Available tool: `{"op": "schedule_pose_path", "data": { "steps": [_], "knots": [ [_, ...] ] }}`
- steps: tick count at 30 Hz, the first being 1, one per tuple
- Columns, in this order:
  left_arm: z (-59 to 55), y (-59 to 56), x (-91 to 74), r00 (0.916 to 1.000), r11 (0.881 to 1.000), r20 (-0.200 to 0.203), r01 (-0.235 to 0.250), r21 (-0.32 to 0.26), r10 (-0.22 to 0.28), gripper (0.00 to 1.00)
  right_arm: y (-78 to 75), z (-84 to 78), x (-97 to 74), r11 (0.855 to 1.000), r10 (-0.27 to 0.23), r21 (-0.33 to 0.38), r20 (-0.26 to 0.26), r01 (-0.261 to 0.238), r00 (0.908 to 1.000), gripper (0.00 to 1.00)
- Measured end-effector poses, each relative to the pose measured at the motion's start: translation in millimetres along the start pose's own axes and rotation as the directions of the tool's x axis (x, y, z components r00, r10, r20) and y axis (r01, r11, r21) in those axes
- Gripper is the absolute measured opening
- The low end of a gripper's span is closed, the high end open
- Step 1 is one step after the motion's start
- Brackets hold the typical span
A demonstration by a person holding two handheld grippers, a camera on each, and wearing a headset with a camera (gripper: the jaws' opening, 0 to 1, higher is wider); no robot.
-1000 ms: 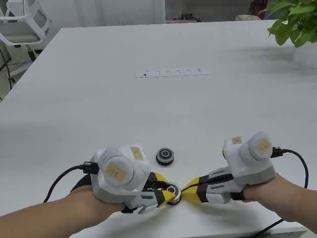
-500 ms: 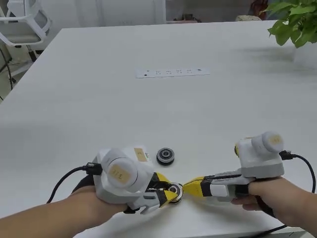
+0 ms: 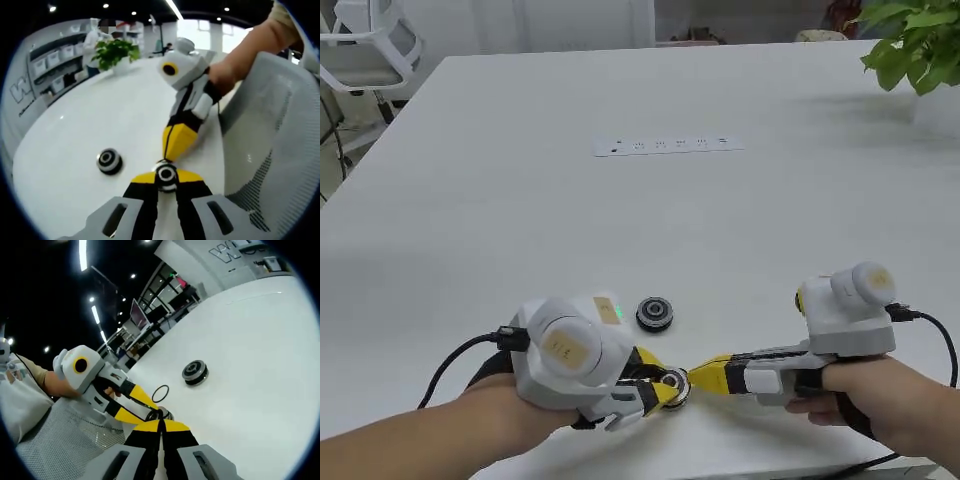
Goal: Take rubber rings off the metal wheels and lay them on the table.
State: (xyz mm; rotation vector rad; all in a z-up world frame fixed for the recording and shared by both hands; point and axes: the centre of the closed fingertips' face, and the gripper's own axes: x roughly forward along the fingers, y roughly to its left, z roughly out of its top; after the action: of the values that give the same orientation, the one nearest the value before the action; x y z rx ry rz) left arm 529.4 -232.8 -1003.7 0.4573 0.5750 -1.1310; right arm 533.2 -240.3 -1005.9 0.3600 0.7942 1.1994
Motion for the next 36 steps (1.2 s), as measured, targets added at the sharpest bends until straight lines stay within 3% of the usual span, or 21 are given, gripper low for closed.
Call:
{"op": "schedule_pose_path", "data": {
  "steps": [16,18,19,20,21,36],
  "knots": [
    [-0.3,0.0,-0.1,1.0000,1.000,-0.004,-0.006,0.005,0.006,0.12,11.5,0.2,6.8,0.999,0.035,-0.036,-0.021,-0.035,0.9992,0.00],
    [-0.3,-0.3,0.0,1.0000,1.000,-0.003,-0.005,0.003,0.005,0.12,17.2,0.4,9.2,0.998,0.059,-0.034,-0.026,-0.060,0.9979,0.00],
    [-0.1,-0.6,0.2,1.0000,1.000,-0.003,-0.006,0.002,0.006,0.12,33.7,-2.5,9.3,0.988,0.146,-0.042,-0.051,-0.148,0.9879,0.00],
    [-0.5,-0.5,0.2,1.0000,1.000,-0.003,-0.006,0.001,0.006,0.12,25.2,5.0,10.6,0.996,0.086,-0.038,-0.010,-0.086,0.9962,0.00],
    [-0.5,-0.1,0.0,1.0000,1.000,-0.002,-0.005,0.000,0.005,0.12,24.6,1.1,9.5,0.994,0.083,-0.073,-0.036,-0.086,0.9959,0.00],
    [0.3,2.5,-0.6,0.9998,1.000,0.018,0.002,-0.028,-0.002,0.13,10.8,-0.5,4.6,0.997,0.040,-0.070,-0.036,-0.043,0.9986,0.00]
  ]
}}
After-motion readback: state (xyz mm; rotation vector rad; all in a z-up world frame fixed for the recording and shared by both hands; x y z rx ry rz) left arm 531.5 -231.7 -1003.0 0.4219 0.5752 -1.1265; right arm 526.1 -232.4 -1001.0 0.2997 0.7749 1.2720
